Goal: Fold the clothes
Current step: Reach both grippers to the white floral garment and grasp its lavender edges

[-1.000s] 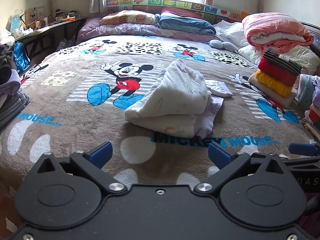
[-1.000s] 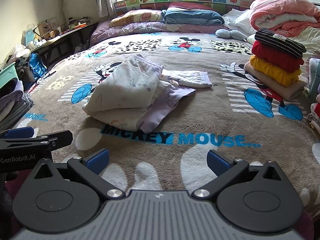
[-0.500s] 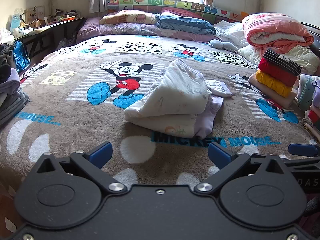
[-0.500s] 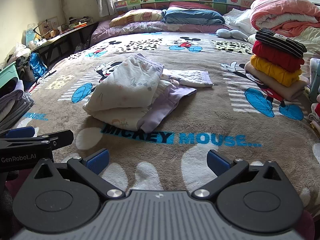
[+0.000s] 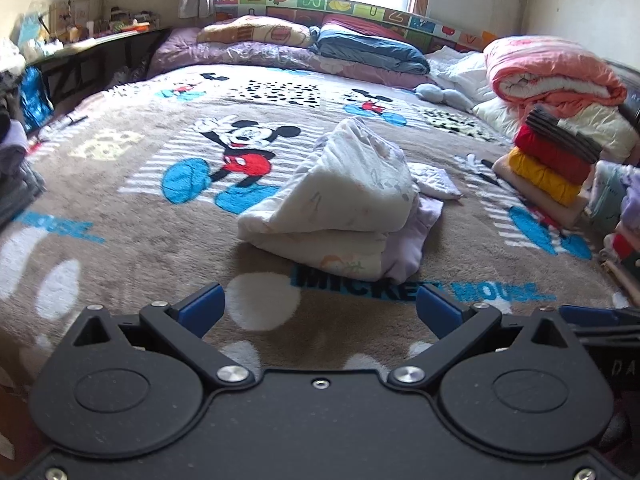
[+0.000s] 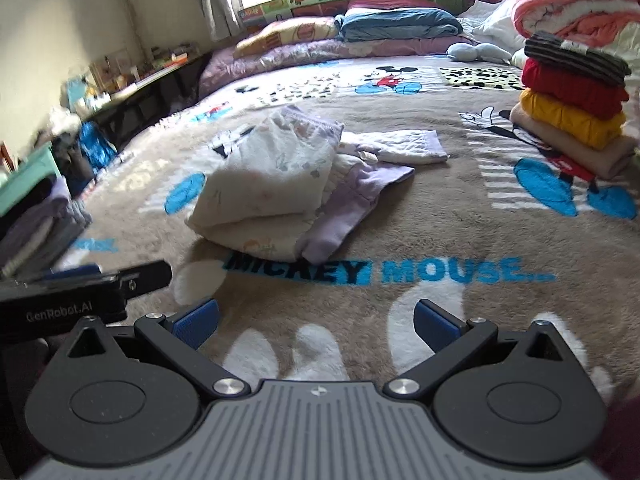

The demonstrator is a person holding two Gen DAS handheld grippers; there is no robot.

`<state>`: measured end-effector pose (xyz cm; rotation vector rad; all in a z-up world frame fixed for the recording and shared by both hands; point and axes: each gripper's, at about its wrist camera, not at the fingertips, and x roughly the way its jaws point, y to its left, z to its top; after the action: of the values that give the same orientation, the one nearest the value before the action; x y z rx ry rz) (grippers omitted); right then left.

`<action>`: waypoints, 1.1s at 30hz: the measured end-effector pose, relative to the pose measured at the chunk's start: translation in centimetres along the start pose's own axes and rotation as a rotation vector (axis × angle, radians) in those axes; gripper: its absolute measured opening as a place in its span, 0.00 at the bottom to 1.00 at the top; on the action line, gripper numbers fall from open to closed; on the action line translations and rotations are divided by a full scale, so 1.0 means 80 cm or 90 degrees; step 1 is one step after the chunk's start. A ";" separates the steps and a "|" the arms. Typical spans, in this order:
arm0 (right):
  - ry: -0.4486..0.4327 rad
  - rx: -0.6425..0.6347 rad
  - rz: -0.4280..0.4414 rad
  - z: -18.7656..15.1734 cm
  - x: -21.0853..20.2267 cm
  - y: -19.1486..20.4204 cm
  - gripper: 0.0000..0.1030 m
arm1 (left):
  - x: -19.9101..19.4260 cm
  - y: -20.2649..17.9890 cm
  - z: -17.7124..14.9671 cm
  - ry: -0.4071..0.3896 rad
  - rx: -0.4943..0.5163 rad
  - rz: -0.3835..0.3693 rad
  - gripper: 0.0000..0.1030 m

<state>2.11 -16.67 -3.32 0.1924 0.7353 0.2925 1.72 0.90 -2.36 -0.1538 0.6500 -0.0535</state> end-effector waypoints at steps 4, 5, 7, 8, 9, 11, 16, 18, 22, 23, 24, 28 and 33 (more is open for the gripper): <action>-0.025 0.017 0.037 0.002 0.015 -0.017 1.00 | 0.015 0.005 -0.006 -0.008 -0.008 -0.027 1.00; -0.032 0.023 0.043 0.003 0.020 -0.022 1.00 | 0.018 0.005 -0.007 -0.010 -0.005 -0.029 1.00; -0.041 0.033 0.055 0.005 0.033 -0.031 1.00 | 0.024 0.004 -0.009 -0.016 0.001 -0.029 1.00; -0.043 0.038 0.060 0.007 0.039 -0.035 1.00 | 0.027 0.004 -0.011 -0.022 0.003 -0.029 1.00; -0.049 0.041 0.068 0.007 0.047 -0.041 1.00 | 0.030 0.003 -0.012 -0.029 0.006 -0.029 1.00; -0.068 0.046 0.086 0.007 0.062 -0.051 1.00 | 0.039 0.004 -0.014 -0.022 0.014 -0.022 1.00; -0.045 0.112 0.135 0.007 0.114 -0.083 1.00 | 0.063 0.012 -0.013 0.042 -0.003 -0.037 1.00; -0.023 0.159 0.163 0.007 0.133 -0.097 1.00 | 0.070 0.010 -0.012 0.050 0.011 -0.026 1.00; -0.002 0.212 0.210 0.008 0.164 -0.115 1.00 | 0.083 0.007 -0.010 0.057 0.038 -0.002 1.00; -0.011 0.213 0.215 0.009 0.167 -0.116 1.00 | 0.085 0.007 -0.008 0.058 0.041 0.003 1.00; -0.019 0.215 0.220 0.011 0.170 -0.117 1.00 | 0.087 0.007 -0.006 0.057 0.045 0.008 1.00; -0.035 0.223 0.233 0.016 0.186 -0.119 1.00 | 0.097 0.011 0.006 0.052 0.052 0.023 1.00; -0.036 0.194 0.239 0.023 0.207 -0.119 0.84 | 0.111 0.012 0.033 0.038 0.062 0.036 1.00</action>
<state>16.92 -20.32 -15.02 0.6291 0.6821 0.5283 10.41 1.35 -5.75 -0.0401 0.7097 -0.0351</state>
